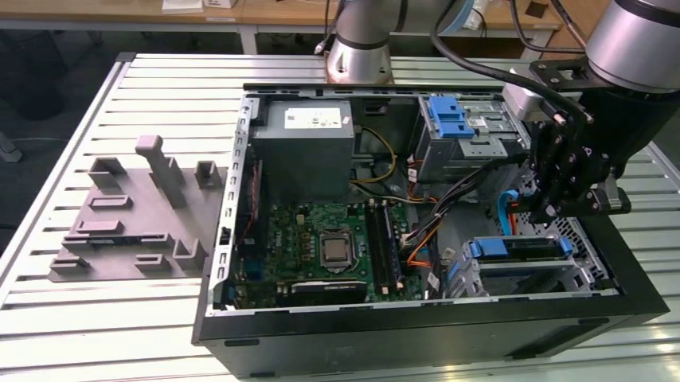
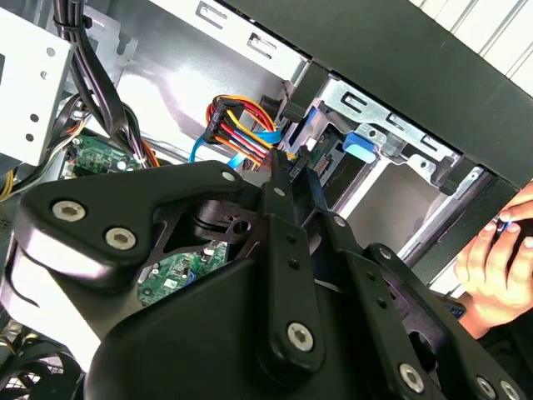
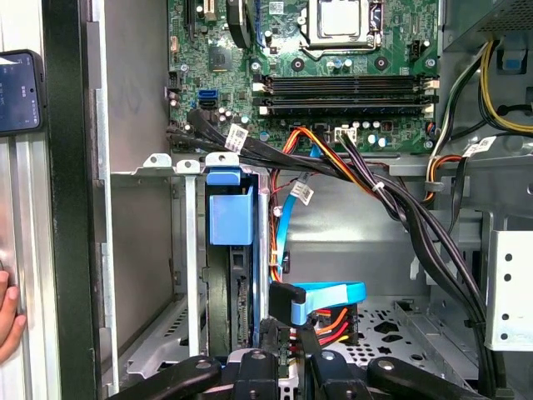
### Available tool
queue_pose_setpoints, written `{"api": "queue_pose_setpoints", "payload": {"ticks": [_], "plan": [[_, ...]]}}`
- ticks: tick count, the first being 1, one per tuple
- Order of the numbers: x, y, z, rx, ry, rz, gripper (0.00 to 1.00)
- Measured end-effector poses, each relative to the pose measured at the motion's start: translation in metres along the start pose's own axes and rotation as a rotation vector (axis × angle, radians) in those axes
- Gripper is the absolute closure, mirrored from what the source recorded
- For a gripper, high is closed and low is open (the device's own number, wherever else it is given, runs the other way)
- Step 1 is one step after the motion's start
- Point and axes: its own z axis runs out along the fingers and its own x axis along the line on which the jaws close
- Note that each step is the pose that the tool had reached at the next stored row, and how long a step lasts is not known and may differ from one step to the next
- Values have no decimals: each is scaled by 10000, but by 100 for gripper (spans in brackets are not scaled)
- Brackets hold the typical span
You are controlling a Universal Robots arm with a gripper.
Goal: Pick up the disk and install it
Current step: 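Insert the first disk wire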
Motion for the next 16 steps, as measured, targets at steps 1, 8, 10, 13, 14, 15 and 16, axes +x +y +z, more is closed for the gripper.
{"api": "queue_pose_setpoints", "payload": {"ticks": [1,8,10,13,14,15,16], "plan": [[0,0,0,0,0,0,76],[0,0,0,0,-1,0,84],[0,0,-1,0,-1,0,84],[0,0,-1,0,0,0,84],[0,0,-1,0,0,0,84],[0,0,-1,0,0,0,84],[0,0,-1,0,-1,0,84]]}}
